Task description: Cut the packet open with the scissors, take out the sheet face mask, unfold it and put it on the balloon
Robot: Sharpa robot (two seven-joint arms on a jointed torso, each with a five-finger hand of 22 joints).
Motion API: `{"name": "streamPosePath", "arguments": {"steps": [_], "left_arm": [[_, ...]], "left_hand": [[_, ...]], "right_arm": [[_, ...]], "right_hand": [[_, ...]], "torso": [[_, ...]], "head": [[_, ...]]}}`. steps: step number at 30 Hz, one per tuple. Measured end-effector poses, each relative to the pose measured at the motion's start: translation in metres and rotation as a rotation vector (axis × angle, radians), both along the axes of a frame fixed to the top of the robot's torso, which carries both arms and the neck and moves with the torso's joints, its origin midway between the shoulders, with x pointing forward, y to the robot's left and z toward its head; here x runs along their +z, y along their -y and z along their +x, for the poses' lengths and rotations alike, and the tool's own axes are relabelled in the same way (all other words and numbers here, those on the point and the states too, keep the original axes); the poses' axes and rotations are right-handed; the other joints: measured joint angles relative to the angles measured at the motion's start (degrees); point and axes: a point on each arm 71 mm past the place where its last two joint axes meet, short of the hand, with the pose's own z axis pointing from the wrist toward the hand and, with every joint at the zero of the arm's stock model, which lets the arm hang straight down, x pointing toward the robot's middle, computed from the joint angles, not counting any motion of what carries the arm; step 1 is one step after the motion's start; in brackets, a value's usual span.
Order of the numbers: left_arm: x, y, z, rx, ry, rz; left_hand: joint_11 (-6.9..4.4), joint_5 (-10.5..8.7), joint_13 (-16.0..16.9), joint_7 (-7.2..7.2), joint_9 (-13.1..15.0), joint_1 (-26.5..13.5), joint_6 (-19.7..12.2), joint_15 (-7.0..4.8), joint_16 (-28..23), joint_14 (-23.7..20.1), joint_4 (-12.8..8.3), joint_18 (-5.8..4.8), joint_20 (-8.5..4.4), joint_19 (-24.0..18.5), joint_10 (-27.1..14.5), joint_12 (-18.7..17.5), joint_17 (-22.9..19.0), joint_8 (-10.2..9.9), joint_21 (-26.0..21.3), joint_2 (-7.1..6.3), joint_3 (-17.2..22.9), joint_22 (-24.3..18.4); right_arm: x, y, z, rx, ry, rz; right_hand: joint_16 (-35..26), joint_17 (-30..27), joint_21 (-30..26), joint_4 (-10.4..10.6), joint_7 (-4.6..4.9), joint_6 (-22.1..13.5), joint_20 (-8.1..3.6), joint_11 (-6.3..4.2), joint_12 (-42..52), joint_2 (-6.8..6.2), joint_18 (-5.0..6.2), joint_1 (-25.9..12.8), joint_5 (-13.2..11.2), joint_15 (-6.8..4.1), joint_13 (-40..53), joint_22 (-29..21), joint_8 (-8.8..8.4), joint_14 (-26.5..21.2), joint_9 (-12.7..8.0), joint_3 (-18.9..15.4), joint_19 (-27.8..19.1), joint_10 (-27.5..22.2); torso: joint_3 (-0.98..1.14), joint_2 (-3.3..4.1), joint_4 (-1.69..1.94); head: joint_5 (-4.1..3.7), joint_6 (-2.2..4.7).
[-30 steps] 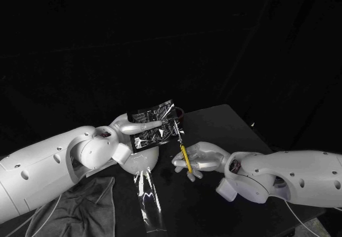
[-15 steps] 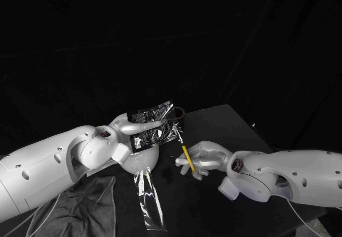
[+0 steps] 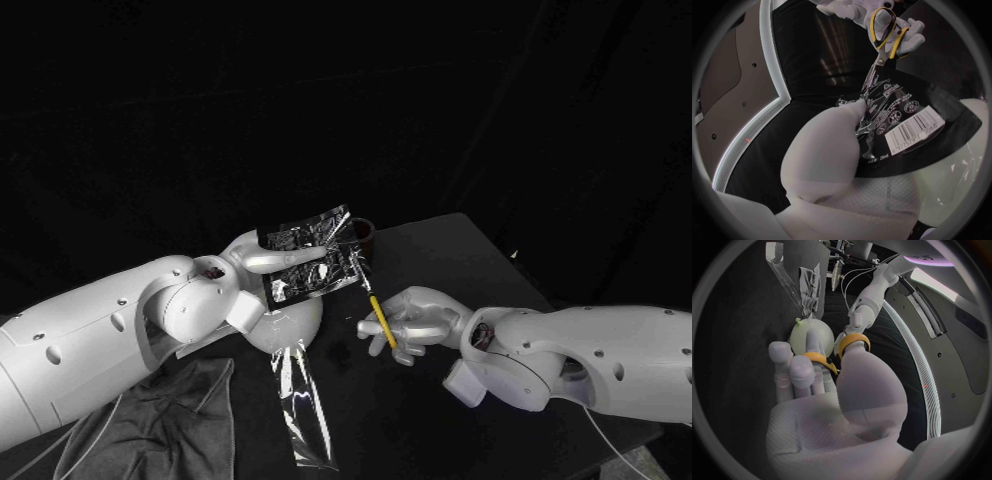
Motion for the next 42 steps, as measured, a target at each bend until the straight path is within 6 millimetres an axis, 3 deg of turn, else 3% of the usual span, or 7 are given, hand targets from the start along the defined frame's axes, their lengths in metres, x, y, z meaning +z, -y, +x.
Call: {"name": "streamPosePath", "arguments": {"steps": [8, 12, 14, 17, 21, 37, 42], "left_arm": [[0.0007, 0.0009, -0.0012, -0.004, 0.001, -0.002], [0.001, 0.0017, -0.002, -0.007, 0.001, -0.004], [0.0011, 0.0025, -0.0029, -0.01, 0.0, -0.004], [0.0003, 0.0038, -0.0044, -0.017, -0.003, -0.004], [0.0003, 0.0043, -0.0052, -0.023, -0.002, -0.002], [0.0006, 0.0017, -0.0042, -0.025, 0.002, 0.002], [0.0003, 0.0013, -0.0038, -0.026, 0.003, 0.003]], "left_hand": [[0.1, -0.01, 0.06, -0.02, 0.04, 0.02, -0.02, -0.17, 0.12, 0.18, 0.0, -0.05, 0.0, 0.0, 0.27, -0.02, 0.1, -0.01, 0.0, 0.02, 0.0, -0.05], [0.01, -0.11, 0.07, -0.1, 0.99, 0.04, -0.11, -0.16, 0.12, 0.19, 0.0, -0.07, 0.0, 0.41, 0.38, -0.05, 0.1, 0.11, 0.0, 0.03, 0.0, -0.05], [0.01, -0.12, 0.07, -0.11, 0.99, 0.08, -0.13, -0.16, 0.12, 0.19, 0.0, -0.09, 0.0, 0.41, 0.38, -0.06, 0.1, 0.27, 0.0, 0.08, -0.01, -0.05], [0.01, -0.22, 0.07, -0.07, 0.99, 0.09, -0.09, -0.16, 0.12, 0.19, 0.0, -0.11, 0.0, 0.41, 0.38, -0.06, 0.12, 0.28, 0.0, 0.08, -0.01, -0.05], [0.01, -0.05, 0.06, 0.04, 0.99, 0.09, 0.02, -0.16, 0.12, 0.2, 0.0, -0.12, 0.0, 0.41, 0.38, -0.06, 0.18, 0.28, 0.0, 0.08, -0.01, -0.05], [0.01, 0.0, 0.13, 0.03, 0.99, 0.09, 0.0, -0.14, 0.12, 0.2, -0.17, -0.16, 0.0, 0.41, 0.38, 0.17, 0.27, 0.27, 0.26, 0.08, 0.16, -0.04], [0.01, 0.0, 0.13, 0.02, 0.99, 0.09, 0.0, -0.26, 0.12, 0.49, -0.33, -0.18, 0.0, 0.41, 0.38, 0.17, 0.34, 0.21, 0.26, 0.07, -0.01, -0.04]], "right_arm": [[-0.0003, -0.0021, 0.0007, 0.001, 0.003, 0.004], [-0.0004, -0.0038, 0.0009, 0.003, 0.005, 0.008], [0.0, -0.0052, 0.0012, 0.004, 0.008, 0.011], [0.0011, -0.0062, 0.002, 0.003, 0.013, 0.015], [0.0017, -0.0066, 0.0018, 0.0, 0.014, 0.019], [0.0055, -0.0008, 0.0035, -0.011, 0.017, 0.015], [0.0061, 0.0012, 0.0039, -0.015, 0.017, 0.014]], "right_hand": [[0.0, -0.49, 0.0, 0.08, 0.11, -0.11, 0.0, -0.18, -1.12, 0.47, -0.37, 0.48, 0.0, 0.01, -0.21, -0.1, -0.95, 0.01, -0.08, -1.32, 0.0, 0.18], [-1.13, -3.21, -2.36, 0.23, 1.78, -3.48, 0.74, 1.32, -4.13, 1.04, -0.43, 1.04, 0.0, 1.38, -1.54, -1.37, -3.28, -1.38, -0.81, -2.71, -2.04, -4.18], [-1.61, -4.75, -3.94, 0.49, 3.5, -7.25, 1.87, 3.26, -4.73, -1.37, -0.8, 0.36, 0.0, 3.05, -3.23, -2.17, -5.63, -2.79, -1.57, -2.27, -3.55, -9.57], [-1.68, -5.96, -5.32, 0.55, 3.76, -9.16, 2.9, 4.45, -5.17, -4.77, -0.81, -0.93, 0.0, 4.23, -4.75, -2.86, -6.79, -3.83, -1.77, 0.87, -4.99, -12.43], [-1.68, -6.57, -5.61, 0.4, 3.83, -9.39, 3.49, 4.73, -5.17, -6.06, -0.81, -1.52, 0.0, 4.43, -5.65, -3.19, -6.8, -4.45, -1.77, 2.84, -5.58, -12.73], [-0.76, -6.39, -5.48, 0.25, 3.77, -7.61, 3.87, 3.98, -3.68, -4.05, 0.11, 0.47, 0.0, 4.31, -6.56, -3.13, -5.86, -4.72, -0.89, 3.43, -5.95, -10.42], [1.62, -1.28, -0.45, -0.45, 1.99, -2.22, 2.22, 1.99, -0.56, -1.58, 0.1, 2.35, 0.0, 2.02, -5.51, -0.57, -3.27, -1.36, 0.22, 2.73, -1.75, -3.88]], "torso": [[0.0, 0.0, -0.02], [0.0, -0.01, -0.03], [-0.01, -0.01, -0.03], [0.0, -0.01, -0.03], [0.0, -0.01, -0.04], [0.0, -0.02, -0.06], [0.0, -0.02, -0.06]], "head": [[-0.09, 0.17], [-0.12, 0.25], [-0.13, 0.29], [-0.13, 0.32], [-0.08, 0.32], [0.05, 0.18], [0.09, 0.1]]}}
